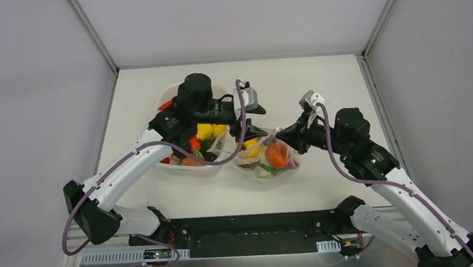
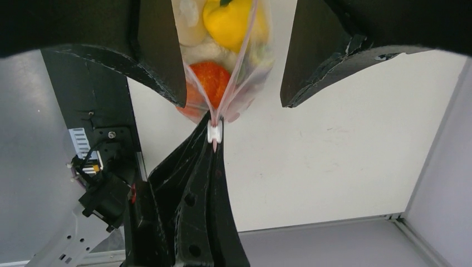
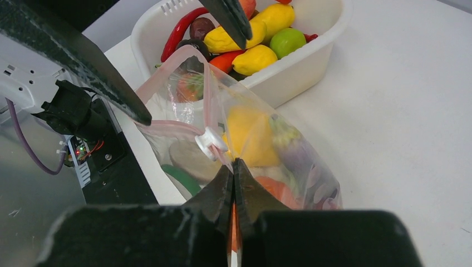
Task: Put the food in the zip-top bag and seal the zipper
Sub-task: Zip the zipper food storage bag at the center of the board.
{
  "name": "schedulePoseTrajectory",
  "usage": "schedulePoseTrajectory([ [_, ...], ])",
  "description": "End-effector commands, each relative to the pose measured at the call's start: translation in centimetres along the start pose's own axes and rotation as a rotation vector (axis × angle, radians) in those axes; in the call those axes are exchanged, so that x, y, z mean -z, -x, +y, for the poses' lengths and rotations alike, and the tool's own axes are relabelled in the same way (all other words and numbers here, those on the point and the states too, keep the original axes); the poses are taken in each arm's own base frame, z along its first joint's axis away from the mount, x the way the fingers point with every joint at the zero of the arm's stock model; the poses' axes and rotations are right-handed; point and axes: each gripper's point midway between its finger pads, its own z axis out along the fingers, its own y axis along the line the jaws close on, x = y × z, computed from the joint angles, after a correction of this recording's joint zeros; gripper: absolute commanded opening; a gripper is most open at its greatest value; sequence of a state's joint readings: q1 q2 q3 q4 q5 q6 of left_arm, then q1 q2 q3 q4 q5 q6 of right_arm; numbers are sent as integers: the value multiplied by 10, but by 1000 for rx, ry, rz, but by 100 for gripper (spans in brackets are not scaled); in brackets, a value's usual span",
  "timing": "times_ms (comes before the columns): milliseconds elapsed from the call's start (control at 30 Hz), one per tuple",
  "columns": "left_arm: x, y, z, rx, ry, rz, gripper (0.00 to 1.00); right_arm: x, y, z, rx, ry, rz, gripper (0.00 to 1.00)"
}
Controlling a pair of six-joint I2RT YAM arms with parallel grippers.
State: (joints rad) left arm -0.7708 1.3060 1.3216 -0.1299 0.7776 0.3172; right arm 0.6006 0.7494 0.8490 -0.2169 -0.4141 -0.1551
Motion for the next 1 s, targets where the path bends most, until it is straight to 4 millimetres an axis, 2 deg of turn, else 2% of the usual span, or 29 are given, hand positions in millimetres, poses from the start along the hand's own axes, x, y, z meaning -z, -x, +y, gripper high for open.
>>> schedulePoseTrajectory([
  [0,-13,44,-6,-44,-58,-103,63,7,37,13,42,47,-119,0],
  [100,-23,42,-9,-36,-78,-99,62,7,35,12,44,44,-115,0],
  [233,-33,36,-10,-11,-101,-70,53,7,34,12,48,43,-114,0],
  [500,-33,22,-30,-12,-223,18,36,8,33,7,55,17,-114,0],
  [700,-31,18,-42,-28,-245,35,40,6,35,5,48,1,-120,0],
  [767,-34,15,-38,-32,-219,52,39,6,36,5,44,2,-126,0],
  [967,-39,9,-20,-5,-108,93,25,8,39,5,43,0,-138,0],
])
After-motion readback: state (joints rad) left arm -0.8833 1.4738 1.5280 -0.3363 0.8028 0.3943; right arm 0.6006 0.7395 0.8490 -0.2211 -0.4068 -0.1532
